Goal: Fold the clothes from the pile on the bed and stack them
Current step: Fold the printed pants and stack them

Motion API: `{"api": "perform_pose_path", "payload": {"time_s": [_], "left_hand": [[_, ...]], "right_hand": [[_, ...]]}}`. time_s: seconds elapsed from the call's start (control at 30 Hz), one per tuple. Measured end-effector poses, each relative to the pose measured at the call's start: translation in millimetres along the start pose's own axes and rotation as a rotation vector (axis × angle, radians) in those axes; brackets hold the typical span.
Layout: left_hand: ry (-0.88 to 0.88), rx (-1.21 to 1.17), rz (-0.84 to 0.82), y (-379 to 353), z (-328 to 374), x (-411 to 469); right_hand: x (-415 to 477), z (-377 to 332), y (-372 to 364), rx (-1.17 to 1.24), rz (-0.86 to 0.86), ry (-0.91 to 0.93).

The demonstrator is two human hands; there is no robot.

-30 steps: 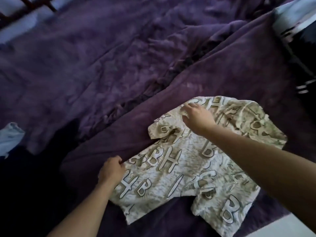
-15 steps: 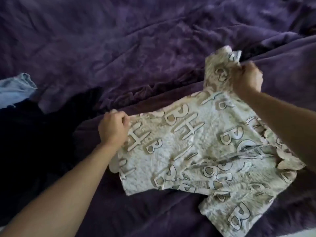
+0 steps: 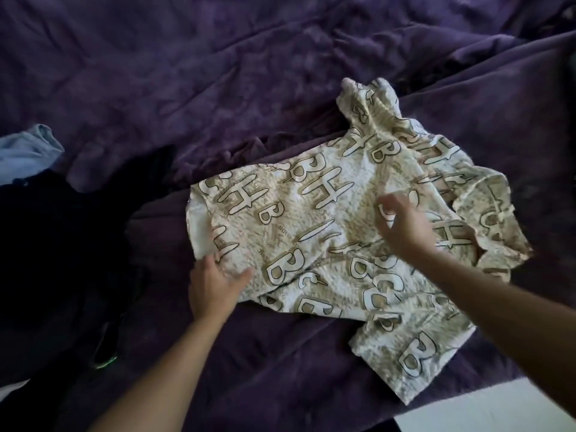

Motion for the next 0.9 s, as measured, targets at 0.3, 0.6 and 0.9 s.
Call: {"api": "perform_pose_path", "payload": {"time_s": [0.3,0.6,0.9], "left_hand": [[-0.048,-0.151,0.211,41.0,11.1,16.6],[0.068,-0.267,0.309,84.2,8.5,59.7],[-0.360,0.263,0.203,-21.4,9.7,-10.8]], "right_hand": [[-115.2,-8.8,-138.0,-0.361,-0.582,0.175],[-92.4,-12.2,-95.6,-0.294,-0.321,0.198],[-156.3,20.1,-117.4,-0.389,-0.326,0.134]]}}
Point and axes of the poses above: each hand's wrist, its own x-axis towards the middle knuckle, its own y-axis out of the back of the hand, z = x × y, the point moved 9 cm from there along x, towards the middle knuckle, and after that the axes turned 15 degrees about x, right-handed, at the moved point
